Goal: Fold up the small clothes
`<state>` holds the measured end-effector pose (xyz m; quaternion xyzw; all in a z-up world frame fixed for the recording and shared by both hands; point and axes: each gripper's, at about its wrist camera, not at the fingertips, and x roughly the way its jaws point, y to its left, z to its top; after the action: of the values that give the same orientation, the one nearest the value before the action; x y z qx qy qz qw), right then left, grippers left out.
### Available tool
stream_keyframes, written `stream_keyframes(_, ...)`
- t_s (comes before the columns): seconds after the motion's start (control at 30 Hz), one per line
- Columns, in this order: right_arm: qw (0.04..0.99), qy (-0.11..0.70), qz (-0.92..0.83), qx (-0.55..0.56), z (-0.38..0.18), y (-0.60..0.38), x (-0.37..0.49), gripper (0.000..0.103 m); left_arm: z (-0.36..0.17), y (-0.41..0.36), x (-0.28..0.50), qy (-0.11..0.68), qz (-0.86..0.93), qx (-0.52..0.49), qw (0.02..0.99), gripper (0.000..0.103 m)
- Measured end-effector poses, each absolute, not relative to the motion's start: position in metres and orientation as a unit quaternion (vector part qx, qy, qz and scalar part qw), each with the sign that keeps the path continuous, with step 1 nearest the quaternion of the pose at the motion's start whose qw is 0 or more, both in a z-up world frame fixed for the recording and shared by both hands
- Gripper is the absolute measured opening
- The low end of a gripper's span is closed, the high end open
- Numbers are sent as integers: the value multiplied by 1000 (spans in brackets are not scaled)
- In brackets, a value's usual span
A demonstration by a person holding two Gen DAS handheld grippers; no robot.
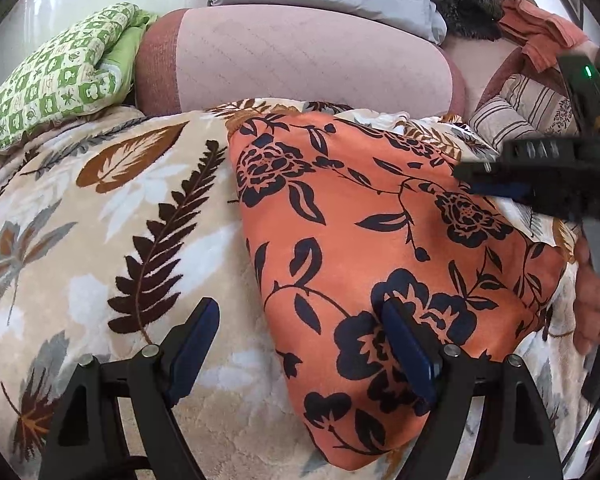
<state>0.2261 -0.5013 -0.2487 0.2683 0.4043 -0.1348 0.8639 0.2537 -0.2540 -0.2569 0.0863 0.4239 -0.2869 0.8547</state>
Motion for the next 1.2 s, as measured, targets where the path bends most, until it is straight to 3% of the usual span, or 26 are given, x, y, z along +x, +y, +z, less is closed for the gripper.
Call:
stream_keyframes(0.2, 864, 398, -152, 270, -245, -514, 277, 32, -259, -255, 257, 427, -285, 85, 854, 87)
stream_keyframes(0.33, 819, 473, -164, 278, -293, -526, 327, 32, -261, -256, 260, 433, -286, 79, 851, 87)
stream_keyframes(0.43, 830, 488, -172, 207, -277, -508, 342, 33, -261, -255, 261, 436, -286, 76, 850, 87)
stream_keyframes(0.63, 865, 459, -47, 198, -247, -458, 363, 33, -261, -255, 261, 439, -286, 74, 849, 87)
stream_keyframes(0.8, 837, 520, -6, 170, -286, -424, 394, 34, -261, -255, 261, 439, -284, 76, 849, 87)
stream_keyframes(1.1, 853, 482, -31, 197, -245, -445, 301, 34, -261, -254, 261, 445, -280, 69, 848, 87)
stream_keyframes(1.2, 860, 471, -60, 187, -238, -449, 252, 42, -260, -254, 258, 445, -279, 68, 848, 87)
